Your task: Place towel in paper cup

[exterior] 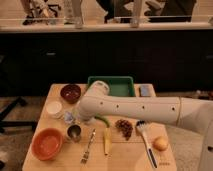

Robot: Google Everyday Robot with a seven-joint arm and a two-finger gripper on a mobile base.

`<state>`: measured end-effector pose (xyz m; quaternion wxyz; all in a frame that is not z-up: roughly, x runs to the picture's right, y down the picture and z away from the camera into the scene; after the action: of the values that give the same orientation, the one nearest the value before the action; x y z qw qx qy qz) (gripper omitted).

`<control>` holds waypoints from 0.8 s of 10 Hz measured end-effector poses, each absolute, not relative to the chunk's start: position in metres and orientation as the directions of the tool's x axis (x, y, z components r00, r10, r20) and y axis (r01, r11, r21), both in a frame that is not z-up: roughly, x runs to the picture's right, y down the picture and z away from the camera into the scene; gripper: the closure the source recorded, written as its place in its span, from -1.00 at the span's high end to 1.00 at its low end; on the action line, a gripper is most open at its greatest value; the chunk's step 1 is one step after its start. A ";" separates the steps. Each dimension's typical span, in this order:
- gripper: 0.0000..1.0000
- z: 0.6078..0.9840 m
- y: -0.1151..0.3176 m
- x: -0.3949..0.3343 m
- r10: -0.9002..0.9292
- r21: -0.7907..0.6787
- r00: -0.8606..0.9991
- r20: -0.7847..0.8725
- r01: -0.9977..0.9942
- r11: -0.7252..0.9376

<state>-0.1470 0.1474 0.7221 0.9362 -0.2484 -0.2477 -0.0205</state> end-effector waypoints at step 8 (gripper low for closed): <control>-1.00 0.722 0.148 -0.149 0.081 -0.455 0.876 0.476 0.166 0.875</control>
<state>-0.1492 0.1475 0.7217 0.9359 -0.2490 -0.2482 -0.0226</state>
